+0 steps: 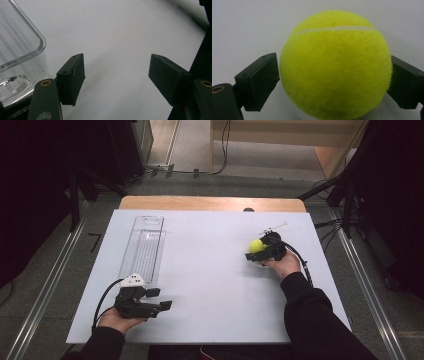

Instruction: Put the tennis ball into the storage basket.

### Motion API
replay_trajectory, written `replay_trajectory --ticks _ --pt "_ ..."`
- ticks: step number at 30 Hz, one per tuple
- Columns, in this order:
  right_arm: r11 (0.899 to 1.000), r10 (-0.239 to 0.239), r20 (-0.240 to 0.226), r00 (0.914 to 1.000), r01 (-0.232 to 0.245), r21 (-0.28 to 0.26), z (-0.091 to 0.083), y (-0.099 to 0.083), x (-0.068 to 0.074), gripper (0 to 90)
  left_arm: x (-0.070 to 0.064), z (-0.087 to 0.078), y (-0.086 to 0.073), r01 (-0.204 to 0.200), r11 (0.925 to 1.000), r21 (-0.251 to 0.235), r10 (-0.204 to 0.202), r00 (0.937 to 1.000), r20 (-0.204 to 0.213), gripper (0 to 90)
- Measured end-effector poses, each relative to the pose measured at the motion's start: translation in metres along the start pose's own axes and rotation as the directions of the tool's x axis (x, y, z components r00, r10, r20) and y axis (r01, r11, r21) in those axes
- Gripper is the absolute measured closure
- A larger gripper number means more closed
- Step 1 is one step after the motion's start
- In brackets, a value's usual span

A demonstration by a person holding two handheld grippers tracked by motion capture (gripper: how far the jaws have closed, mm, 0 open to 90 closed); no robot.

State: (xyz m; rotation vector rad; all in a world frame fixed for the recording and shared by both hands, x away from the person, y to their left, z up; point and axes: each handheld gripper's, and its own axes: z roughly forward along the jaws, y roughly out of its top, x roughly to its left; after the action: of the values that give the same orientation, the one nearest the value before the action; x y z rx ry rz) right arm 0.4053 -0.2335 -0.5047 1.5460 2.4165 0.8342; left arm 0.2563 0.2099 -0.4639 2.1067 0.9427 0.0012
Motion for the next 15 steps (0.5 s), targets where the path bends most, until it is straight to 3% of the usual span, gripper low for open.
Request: replay_trajectory --ticks 3,10,15 --pt "1.0 0.001 0.003 1.0 -0.001 -0.002 0.0003 -0.0001 0.0003 6.2 0.0001 0.0 0.0 0.001 1.0 0.0 -0.001 1.0 0.0 29.9" --pt "0.999 -0.038 0.057 0.9976 0.04 -0.021 -0.0013 -0.0034 0.0014 20.2 -0.0004 0.0001 0.0 -0.001 1.0 -0.002 0.001 1.0 -0.001 29.9" --pt "0.998 -0.05 0.053 0.9973 0.052 -0.038 -0.0009 -0.0047 0.0021 22.6 -0.0005 0.0 0.0001 -0.003 1.0 0.0 0.003 1.0 0.0 29.9"
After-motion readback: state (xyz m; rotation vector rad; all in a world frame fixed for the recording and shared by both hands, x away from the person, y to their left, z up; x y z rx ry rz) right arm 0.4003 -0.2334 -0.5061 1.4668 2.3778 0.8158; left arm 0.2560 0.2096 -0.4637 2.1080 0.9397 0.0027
